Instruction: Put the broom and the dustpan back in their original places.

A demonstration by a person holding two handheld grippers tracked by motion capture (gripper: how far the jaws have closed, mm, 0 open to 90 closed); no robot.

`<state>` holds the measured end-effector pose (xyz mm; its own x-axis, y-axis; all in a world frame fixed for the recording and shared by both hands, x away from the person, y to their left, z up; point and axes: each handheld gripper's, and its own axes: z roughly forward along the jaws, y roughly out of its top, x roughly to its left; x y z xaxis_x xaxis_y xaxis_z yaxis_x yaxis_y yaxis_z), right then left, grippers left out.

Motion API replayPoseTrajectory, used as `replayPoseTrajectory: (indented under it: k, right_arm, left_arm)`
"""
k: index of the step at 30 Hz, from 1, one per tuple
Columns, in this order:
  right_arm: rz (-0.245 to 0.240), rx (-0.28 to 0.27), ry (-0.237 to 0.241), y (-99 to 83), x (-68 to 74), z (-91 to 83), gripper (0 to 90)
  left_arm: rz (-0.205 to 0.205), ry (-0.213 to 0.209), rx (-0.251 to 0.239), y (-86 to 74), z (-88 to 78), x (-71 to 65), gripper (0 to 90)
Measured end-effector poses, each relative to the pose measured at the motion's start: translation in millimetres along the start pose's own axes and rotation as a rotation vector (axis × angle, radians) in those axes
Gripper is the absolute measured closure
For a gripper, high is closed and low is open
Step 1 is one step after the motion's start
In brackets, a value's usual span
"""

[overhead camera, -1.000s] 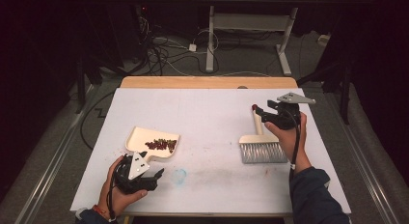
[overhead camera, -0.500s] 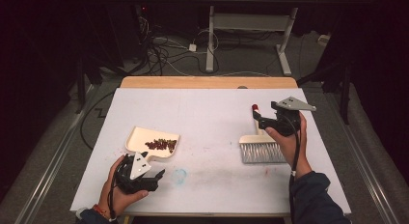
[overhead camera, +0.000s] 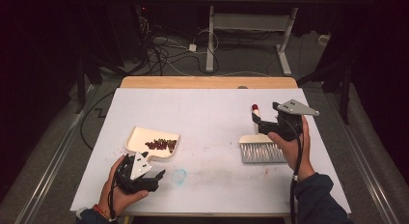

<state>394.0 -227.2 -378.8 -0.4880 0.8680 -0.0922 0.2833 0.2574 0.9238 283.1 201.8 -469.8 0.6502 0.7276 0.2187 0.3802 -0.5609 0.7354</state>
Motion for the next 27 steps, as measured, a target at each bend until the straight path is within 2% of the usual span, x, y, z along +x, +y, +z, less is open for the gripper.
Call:
replayPoseTrajectory:
  k: [10, 24, 27]
  right_arm:
    - [-0.068, 0.004, 0.023, -0.9, 15.3, -9.6, 17.5]
    - [-0.088, -0.01, 0.059, -6.5, 26.3, -26.3, 17.1]
    - [-0.108, -0.018, 0.057, -8.4, 29.8, -30.1, 17.2]
  left_arm:
    - [0.003, -0.003, 0.002, -0.2, 0.7, -0.3, 18.5]
    - [0.006, -0.01, 0.003, 0.0, 1.4, -1.1, 18.5]
    - [0.007, -0.01, 0.005, 0.1, 1.4, -1.3, 18.5]
